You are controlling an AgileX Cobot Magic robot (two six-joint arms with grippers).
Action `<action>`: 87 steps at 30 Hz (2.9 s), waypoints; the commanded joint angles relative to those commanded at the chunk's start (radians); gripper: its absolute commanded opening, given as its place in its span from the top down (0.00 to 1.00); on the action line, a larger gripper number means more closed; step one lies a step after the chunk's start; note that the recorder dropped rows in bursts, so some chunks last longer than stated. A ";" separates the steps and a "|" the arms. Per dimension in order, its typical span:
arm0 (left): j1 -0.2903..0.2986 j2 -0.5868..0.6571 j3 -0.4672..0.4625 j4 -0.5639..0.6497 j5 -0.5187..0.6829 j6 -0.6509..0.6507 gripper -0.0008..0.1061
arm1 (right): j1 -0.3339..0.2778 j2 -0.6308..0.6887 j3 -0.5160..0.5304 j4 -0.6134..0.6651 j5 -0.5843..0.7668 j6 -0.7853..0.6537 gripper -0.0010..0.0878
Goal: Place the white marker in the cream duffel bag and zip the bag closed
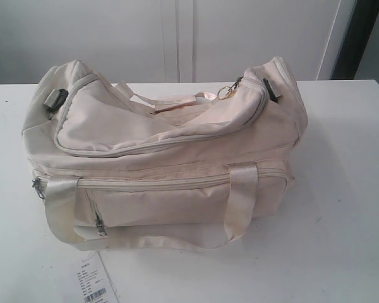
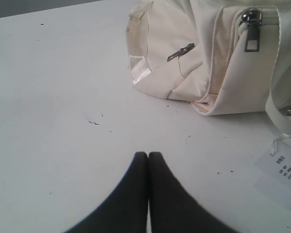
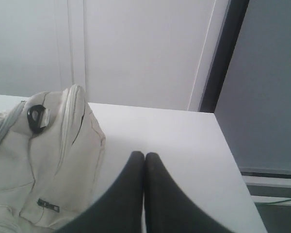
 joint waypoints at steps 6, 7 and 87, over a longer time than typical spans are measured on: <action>0.000 0.000 0.000 0.000 0.000 0.000 0.99 | 0.000 -0.089 0.110 0.000 -0.016 0.024 0.99; 0.000 0.000 0.000 0.000 0.000 0.000 0.99 | 0.000 -0.107 0.130 -0.002 -0.018 0.032 0.99; 0.000 0.000 0.000 0.000 0.004 0.000 0.99 | 0.000 -0.386 0.533 -0.060 -0.054 0.105 0.99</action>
